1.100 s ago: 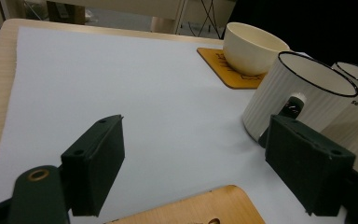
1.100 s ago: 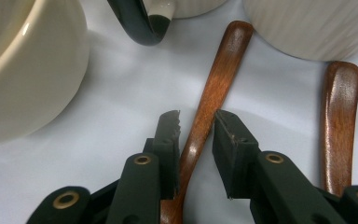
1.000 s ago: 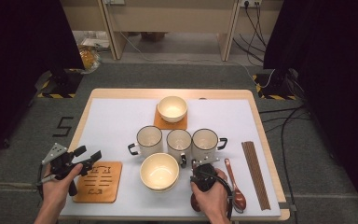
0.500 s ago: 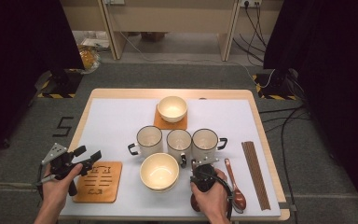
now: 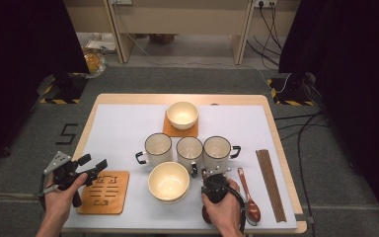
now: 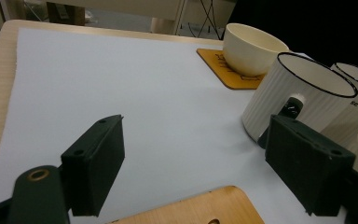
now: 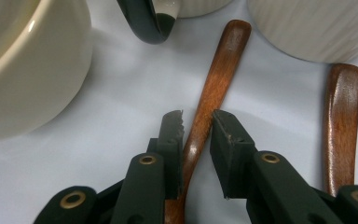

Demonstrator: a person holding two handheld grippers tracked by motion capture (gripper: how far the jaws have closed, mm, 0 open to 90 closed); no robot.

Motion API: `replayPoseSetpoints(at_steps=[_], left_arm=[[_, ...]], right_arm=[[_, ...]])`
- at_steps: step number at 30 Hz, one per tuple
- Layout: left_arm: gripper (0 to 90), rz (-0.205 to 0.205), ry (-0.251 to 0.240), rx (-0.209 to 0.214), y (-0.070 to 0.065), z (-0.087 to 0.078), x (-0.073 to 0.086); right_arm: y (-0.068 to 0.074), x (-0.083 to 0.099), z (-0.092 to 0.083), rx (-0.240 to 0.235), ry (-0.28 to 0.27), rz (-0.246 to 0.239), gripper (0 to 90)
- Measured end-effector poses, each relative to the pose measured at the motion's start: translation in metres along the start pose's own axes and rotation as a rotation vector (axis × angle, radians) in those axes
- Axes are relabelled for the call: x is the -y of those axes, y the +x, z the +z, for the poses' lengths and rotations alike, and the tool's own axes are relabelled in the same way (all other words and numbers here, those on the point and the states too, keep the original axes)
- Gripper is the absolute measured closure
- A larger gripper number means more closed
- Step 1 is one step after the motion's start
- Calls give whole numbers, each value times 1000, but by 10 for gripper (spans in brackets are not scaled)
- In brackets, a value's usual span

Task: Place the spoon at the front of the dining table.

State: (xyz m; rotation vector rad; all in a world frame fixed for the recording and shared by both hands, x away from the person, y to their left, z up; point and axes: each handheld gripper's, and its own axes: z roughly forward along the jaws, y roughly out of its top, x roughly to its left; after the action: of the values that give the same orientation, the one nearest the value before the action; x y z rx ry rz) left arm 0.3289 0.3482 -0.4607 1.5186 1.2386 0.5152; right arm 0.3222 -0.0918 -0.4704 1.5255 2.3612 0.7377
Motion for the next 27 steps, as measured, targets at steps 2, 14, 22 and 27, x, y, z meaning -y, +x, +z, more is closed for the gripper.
replayPoseSetpoints(at_steps=[2,14,22,27], left_arm=[[190,0,0,0,0,0,0],[190,-1,-1,1,0,0,0],[190,-1,0,-1,0,0,0],[190,0,3,-1,-1,0,0]], right_arm=[[-1,0,0,-3,2,4,743],[-6,-2,-2,-41,10,37,800],[-9,-2,-2,-55,12,61,807],[-12,-1,-2,-75,11,88,808]])
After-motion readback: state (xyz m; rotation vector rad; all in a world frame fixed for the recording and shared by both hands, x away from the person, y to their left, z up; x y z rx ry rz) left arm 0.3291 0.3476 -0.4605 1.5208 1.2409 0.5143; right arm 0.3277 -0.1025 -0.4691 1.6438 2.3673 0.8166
